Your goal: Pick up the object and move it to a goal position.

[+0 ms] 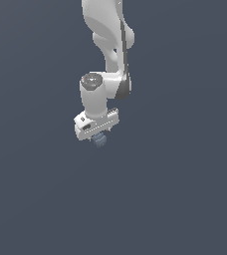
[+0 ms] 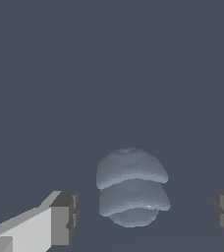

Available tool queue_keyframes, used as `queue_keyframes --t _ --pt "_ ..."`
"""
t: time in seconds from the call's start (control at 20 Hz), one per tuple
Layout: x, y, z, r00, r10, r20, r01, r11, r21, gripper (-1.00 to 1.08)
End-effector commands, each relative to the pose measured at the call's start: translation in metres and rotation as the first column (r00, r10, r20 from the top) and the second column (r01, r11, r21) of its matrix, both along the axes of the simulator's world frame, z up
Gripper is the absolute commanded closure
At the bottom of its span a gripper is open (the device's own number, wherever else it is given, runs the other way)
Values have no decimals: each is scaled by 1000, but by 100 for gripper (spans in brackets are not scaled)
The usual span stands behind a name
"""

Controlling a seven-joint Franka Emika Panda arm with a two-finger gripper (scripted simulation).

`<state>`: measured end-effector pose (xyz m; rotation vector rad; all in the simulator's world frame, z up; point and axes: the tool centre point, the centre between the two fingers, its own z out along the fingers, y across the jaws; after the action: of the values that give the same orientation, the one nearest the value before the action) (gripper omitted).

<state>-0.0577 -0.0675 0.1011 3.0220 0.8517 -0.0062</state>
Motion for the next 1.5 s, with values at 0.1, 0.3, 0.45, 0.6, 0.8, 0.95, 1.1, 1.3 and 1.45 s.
queue_keyframes --t 0.1,0.3,0.45,0.6,0.8,0.95,1.1,1.3,1.45 --pt "-7 -3 -7 998 59 2 -59 998 2 -92" --pt "-10 -5 -10 996 88 3 -88 996 3 -92" --pt "-11 -5 -11 995 98 3 -98 995 3 -92" --pt "-11 -5 -11 996 94 3 -94 996 3 -92" --pt "-11 -5 -19 996 95 3 -95 996 3 -92" --pt "-12 -5 -32 995 96 3 -96 995 3 -92" --pt "-12 -5 -47 995 97 3 -97 995 3 -92" --pt "-12 -5 -59 995 98 3 -98 995 3 -92" --pt "-11 -5 -61 995 98 3 -98 995 3 -92"
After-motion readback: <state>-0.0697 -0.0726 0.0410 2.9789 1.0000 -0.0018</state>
